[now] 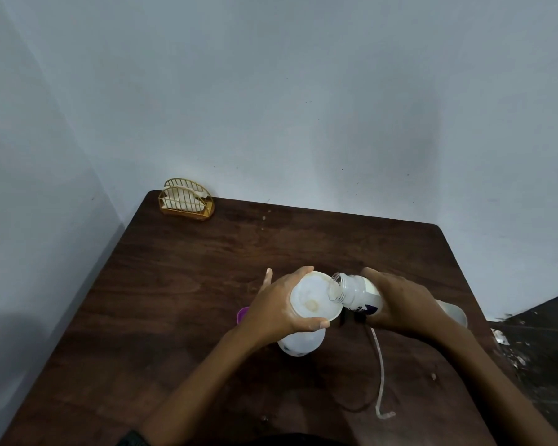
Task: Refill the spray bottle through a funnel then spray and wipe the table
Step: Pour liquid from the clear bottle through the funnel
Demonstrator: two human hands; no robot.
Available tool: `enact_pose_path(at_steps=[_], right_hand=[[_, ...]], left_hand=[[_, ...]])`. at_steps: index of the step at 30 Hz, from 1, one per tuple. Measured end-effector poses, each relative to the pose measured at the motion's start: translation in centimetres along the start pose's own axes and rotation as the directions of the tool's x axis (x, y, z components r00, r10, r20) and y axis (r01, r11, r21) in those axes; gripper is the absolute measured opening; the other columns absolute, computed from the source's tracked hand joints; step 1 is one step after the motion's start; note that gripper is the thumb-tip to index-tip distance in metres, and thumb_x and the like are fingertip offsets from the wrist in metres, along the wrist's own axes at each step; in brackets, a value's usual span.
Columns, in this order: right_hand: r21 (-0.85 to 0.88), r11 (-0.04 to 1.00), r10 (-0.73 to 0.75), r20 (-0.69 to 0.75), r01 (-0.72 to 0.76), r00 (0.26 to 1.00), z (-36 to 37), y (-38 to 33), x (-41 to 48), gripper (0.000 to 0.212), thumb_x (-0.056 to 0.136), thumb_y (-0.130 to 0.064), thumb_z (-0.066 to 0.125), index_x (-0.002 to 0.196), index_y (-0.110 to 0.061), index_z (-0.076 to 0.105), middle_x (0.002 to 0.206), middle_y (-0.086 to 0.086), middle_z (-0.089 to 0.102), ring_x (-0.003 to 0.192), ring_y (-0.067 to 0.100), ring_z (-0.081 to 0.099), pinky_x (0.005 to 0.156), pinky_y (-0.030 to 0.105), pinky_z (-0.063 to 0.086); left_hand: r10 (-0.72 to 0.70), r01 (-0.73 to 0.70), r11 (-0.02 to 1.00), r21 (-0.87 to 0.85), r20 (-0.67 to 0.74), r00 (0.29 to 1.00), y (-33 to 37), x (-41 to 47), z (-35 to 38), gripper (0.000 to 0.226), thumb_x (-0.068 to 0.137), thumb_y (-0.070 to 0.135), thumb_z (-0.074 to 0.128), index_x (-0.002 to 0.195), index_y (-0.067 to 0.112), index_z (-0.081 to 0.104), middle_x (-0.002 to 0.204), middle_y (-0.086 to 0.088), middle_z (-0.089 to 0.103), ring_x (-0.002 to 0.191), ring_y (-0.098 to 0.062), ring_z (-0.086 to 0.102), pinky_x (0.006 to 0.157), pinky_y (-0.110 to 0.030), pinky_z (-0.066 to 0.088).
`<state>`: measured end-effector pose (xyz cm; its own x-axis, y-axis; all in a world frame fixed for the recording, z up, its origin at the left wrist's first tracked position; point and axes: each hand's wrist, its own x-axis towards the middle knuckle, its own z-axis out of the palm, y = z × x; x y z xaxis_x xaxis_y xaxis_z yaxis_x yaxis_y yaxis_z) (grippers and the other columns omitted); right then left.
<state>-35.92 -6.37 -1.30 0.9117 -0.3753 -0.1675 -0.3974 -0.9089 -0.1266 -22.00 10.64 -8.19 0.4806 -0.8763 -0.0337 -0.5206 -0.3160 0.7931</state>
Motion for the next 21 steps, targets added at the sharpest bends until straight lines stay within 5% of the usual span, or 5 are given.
enact_pose_path(at_steps=[11, 21], right_hand=[[-0.01, 1.0, -0.007, 0.025, 0.007, 1.0, -0.35, -0.27, -0.13, 0.04, 0.074, -0.04, 0.071, 0.104, -0.032, 0.045, 0.089, -0.017, 0.05, 0.077, 0.003, 0.045, 0.049, 0.011, 0.023], [-0.003, 1.0, 0.003, 0.022, -0.003, 1.0, -0.15, -0.01, -0.07, 0.04, 0.072, -0.039, 0.07, 0.103, -0.031, 0.047, 0.093, -0.014, 0.057, 0.077, 0.006, 0.048, 0.056, 0.02, 0.036]], left_hand=[[0.006, -0.006, 1.0, -0.01, 0.008, 1.0, 0.19, -0.14, -0.09, 0.103, 0.055, 0.076, 0.051, 0.145, 0.03, 0.029, 0.146, 0.012, 0.04, 0.135, -0.003, 0.034, 0.115, -0.034, -0.01], [0.01, -0.009, 1.0, -0.011, 0.016, 1.0, 0.11, -0.13, -0.06, 0.103, 0.055, 0.077, 0.05, 0.144, 0.031, 0.029, 0.146, 0.014, 0.04, 0.134, -0.003, 0.035, 0.117, -0.037, -0.009]])
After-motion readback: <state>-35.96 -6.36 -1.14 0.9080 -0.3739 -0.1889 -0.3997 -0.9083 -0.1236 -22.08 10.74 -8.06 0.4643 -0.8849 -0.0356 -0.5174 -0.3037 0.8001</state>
